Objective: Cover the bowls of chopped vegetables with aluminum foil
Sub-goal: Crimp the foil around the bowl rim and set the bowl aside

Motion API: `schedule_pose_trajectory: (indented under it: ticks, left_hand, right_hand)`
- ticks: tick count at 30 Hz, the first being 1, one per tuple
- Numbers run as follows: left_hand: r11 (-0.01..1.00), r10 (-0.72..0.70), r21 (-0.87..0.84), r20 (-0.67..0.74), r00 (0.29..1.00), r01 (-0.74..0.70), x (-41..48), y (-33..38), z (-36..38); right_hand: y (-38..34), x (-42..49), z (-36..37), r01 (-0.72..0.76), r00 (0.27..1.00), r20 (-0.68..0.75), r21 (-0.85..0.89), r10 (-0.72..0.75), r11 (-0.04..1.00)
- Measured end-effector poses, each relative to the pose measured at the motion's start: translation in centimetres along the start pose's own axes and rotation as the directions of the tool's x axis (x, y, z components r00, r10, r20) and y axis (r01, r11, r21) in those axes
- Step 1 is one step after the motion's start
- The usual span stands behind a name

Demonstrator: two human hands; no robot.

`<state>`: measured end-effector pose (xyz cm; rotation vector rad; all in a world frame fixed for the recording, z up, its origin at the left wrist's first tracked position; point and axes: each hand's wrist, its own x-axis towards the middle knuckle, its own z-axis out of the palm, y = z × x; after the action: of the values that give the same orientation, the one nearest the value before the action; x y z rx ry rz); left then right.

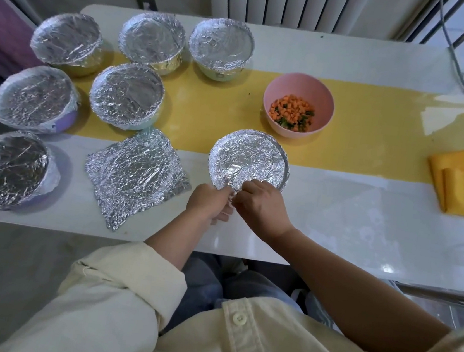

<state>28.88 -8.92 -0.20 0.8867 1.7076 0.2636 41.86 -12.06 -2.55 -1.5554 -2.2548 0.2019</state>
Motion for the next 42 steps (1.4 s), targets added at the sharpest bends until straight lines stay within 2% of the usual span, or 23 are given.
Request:
schedule_pose_trajectory:
  ticks: [6, 10, 15, 20, 24, 35, 38, 42]
  left_hand:
    - [0.996, 0.042, 0.077, -0.017, 0.999, -0.04, 0.5, 0.2, 0.1]
    - [0.999, 0.017, 0.035, -0.012, 1.0, -0.017, 0.7, 0.4, -0.2]
    - [0.998, 0.031, 0.047, -0.04, 0.999, -0.029, 1.9, 0.3, -1.3]
    - [0.998, 0.066, 0.014, -0.112, 0.991, -0.065, 2.2, 0.1, -1.2]
    - [0.999, 0.019, -0.042, -0.121, 0.993, -0.024, 1.5, -0.1, -0.2]
    - [0.997, 0.057, 0.06, -0.087, 0.995, -0.051, 1.4, 0.1, -0.9]
    - [0.988, 0.124, 0.106, -0.132, 0.983, -0.111, 1.5, -0.4, -0.7]
    - [0.955, 0.193, 0.263, -0.211, 0.958, -0.135, 1.5, -0.3, -0.6]
  right_hand:
    - [-0.3, 0.1, -0.1, -0.014, 1.0, -0.013, 0.032, 0.014, 0.999]
    - [0.0, 0.3, 0.2, -0.011, 0.998, -0.058, 0.036, 0.013, 0.999]
    - [0.9, -0.7, -0.6, -0.008, 1.0, 0.028, 0.061, 0.007, 0.998]
    - [1.1, -0.3, -0.7, 0.0, 1.0, 0.003, 0.02, 0.0, 1.0]
    - [0.5, 0.2, -0.4, -0.005, 1.0, 0.0, 0.018, 0.005, 1.0]
    - [0.3, 0.6, -0.1, -0.02, 1.0, 0.01, 0.066, 0.019, 0.998]
    - [0.3, 0.8, 0.0, -0.021, 1.0, 0.009, 0.066, 0.02, 0.998]
    - [0.2, 0.9, 0.4, -0.037, 0.999, 0.003, 0.097, 0.037, 0.995]
